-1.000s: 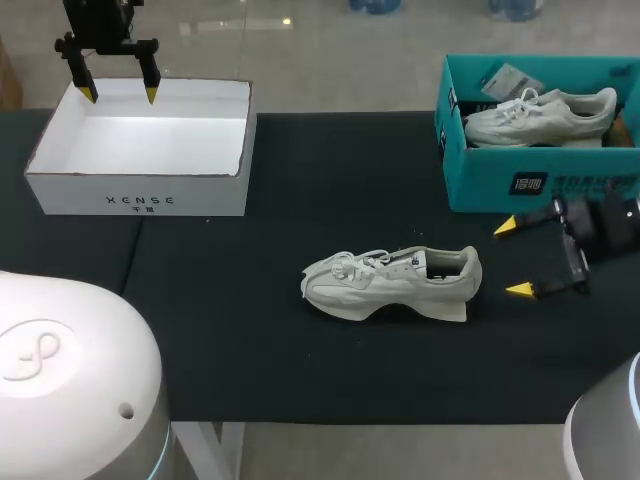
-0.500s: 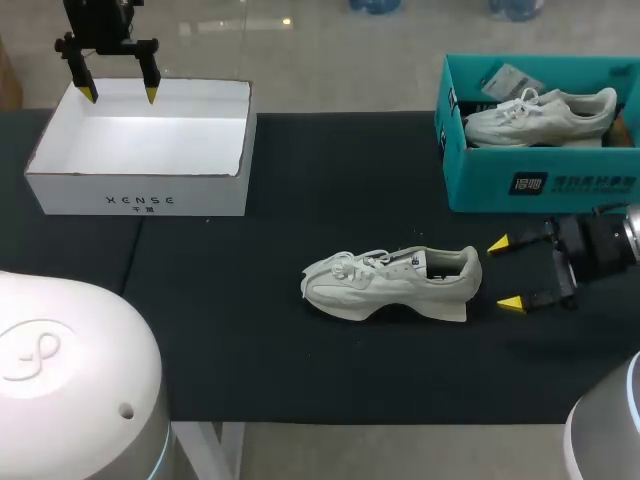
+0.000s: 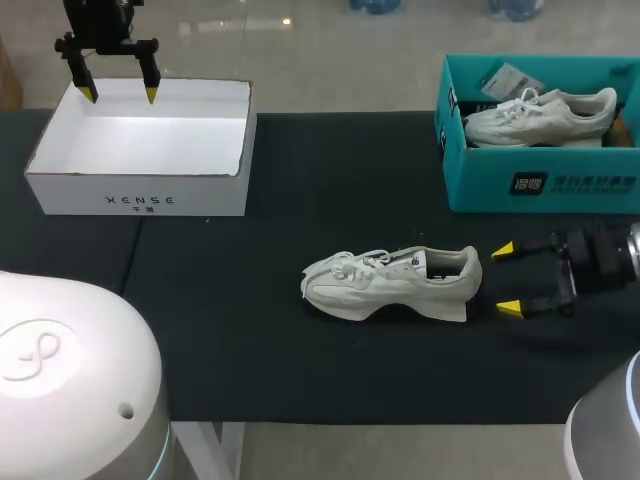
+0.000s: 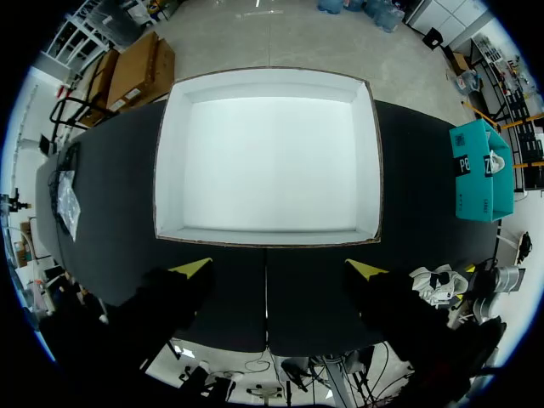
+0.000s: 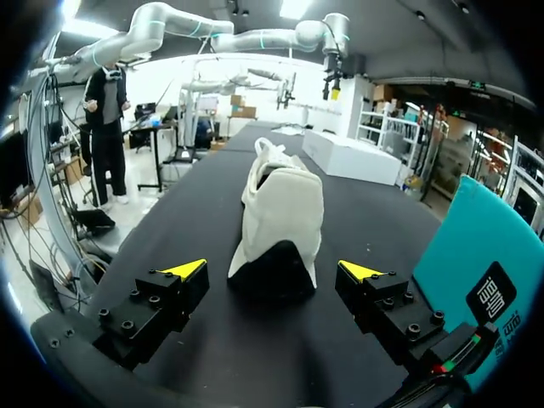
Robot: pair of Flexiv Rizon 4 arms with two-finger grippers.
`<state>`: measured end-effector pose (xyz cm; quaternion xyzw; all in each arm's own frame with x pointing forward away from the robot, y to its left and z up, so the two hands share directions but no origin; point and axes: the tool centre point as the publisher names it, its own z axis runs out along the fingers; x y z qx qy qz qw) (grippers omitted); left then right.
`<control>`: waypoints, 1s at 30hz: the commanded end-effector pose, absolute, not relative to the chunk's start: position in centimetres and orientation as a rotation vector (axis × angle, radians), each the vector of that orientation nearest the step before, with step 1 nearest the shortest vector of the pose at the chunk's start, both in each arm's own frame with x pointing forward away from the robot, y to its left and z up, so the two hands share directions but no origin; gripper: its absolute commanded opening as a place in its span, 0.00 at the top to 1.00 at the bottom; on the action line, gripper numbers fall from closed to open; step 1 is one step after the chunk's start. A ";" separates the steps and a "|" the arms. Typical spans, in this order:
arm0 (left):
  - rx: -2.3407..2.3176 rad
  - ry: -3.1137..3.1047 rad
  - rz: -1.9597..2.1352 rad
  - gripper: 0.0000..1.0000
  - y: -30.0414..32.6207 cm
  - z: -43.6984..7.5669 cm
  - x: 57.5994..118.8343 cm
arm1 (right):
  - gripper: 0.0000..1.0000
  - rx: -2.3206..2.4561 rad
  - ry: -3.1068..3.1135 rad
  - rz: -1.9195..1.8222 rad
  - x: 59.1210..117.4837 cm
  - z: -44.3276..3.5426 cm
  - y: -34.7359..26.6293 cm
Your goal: Take the shoe out of the shoebox, open the shoe tongue, remove and reinsert the insole, then place the shoe into the shoebox
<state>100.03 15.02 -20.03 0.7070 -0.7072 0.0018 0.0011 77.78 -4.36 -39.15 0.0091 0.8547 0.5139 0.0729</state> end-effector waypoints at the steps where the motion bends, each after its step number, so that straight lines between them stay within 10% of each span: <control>1: 2.220 -2.220 0.002 0.00 15.0 -20.0 100.0 | 0.00 0.026 2.576 1.539 78.2 -39.1 -4.1; 30: 2.220 -2.220 0.002 0.00 15.0 -20.0 100.0 | 0.00 0.021 2.552 1.664 80.6 -42.5 0.7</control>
